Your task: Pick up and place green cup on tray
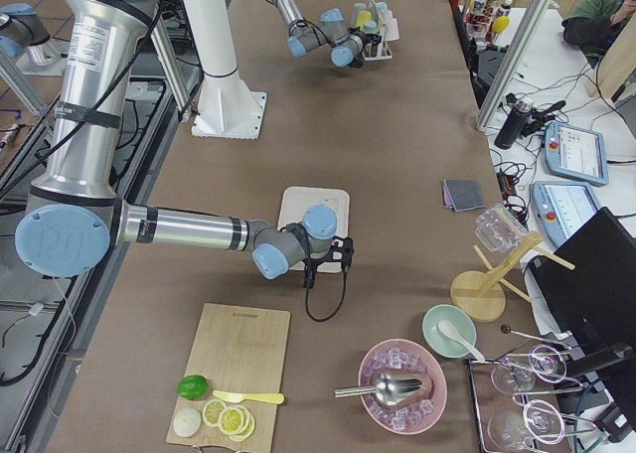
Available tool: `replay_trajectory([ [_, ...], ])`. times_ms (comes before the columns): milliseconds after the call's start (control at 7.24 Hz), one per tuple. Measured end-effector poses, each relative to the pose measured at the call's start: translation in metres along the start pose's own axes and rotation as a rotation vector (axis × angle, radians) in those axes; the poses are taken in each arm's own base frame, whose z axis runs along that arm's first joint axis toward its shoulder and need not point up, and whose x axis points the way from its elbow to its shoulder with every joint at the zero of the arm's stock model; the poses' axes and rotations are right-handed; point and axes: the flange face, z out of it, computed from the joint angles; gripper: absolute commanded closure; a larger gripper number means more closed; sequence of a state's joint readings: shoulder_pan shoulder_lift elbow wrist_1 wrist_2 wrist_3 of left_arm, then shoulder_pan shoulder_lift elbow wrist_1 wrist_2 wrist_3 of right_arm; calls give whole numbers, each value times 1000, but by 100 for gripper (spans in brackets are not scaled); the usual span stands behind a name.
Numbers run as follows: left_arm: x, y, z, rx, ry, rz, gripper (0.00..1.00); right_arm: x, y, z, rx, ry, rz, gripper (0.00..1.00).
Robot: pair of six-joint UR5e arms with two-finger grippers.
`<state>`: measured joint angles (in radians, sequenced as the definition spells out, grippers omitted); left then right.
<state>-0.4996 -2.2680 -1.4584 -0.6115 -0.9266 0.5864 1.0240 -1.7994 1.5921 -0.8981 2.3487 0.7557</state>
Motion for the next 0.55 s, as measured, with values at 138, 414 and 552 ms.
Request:
replay_trajectory([
  [138,2,-7,8,-33,-17,11,3,-1,1,2,-4,1,-3,24],
  [414,8,-16,20,-65,-26,12,6,-3,1,4,-8,1,-8,30],
  [552,11,-18,24,-74,-25,4,6,-3,1,4,-9,2,-10,39],
])
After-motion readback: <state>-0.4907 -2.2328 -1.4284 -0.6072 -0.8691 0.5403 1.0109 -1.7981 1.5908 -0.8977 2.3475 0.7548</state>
